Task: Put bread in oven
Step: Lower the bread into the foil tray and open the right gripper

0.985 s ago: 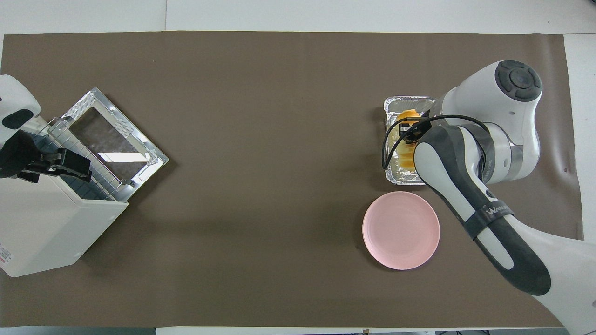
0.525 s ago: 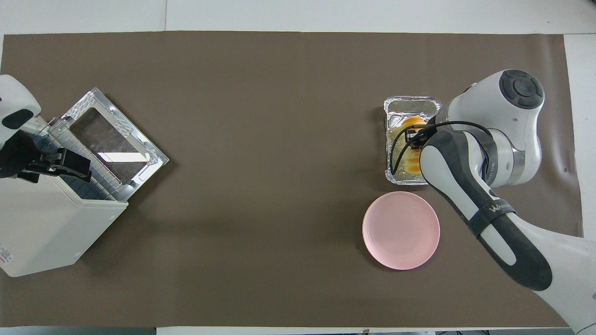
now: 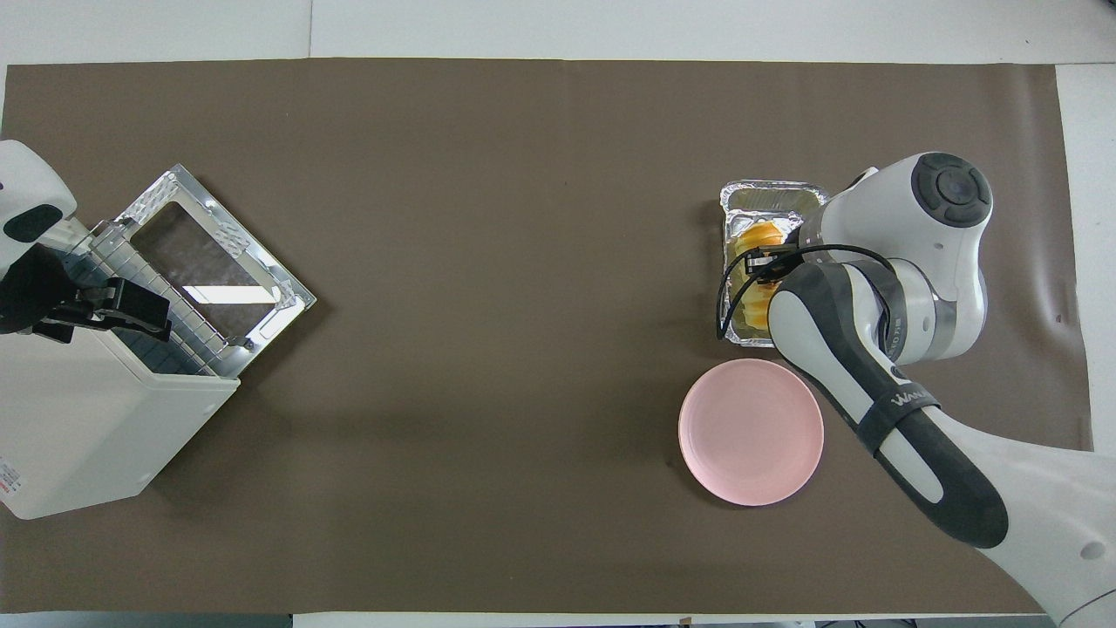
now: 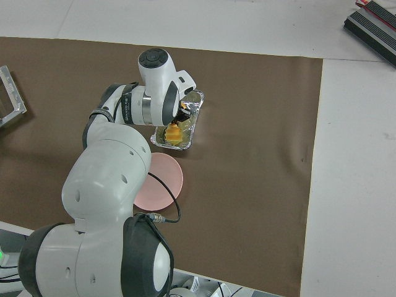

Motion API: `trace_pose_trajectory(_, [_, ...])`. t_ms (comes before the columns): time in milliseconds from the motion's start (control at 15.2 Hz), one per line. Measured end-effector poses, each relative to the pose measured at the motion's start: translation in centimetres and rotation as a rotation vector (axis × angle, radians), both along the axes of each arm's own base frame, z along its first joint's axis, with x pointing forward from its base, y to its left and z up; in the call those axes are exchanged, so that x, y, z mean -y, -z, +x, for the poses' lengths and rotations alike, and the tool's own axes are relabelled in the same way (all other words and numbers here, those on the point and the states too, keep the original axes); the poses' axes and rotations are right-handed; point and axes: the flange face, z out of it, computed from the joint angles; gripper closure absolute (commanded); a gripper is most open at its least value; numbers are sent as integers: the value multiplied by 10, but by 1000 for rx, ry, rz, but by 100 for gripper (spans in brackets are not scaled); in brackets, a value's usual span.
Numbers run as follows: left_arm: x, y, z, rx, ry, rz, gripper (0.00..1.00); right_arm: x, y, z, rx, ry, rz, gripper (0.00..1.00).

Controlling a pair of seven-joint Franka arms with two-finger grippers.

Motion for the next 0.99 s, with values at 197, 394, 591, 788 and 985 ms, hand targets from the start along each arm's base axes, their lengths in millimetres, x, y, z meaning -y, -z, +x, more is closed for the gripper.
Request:
trace_pose_trajectory(197, [0, 0, 0, 0, 0, 0, 0, -5, 2, -2, -1, -9, 0, 0])
trace_pose_trajectory(394, [0, 0, 0, 0, 0, 0, 0, -5, 1, -1, 2, -8, 1, 0])
trace_pose_trajectory(591, [0, 0, 0, 0, 0, 0, 0, 4, -6, 4, 8, 6, 0, 0])
trace_pose_trajectory(788, [0, 0, 0, 0, 0, 0, 0, 34, -6, 6, -7, 53, -4, 0])
trace_pose_trajectory(985, [0, 0, 0, 0, 0, 0, 0, 58, -6, 6, -23, 92, -5, 0])
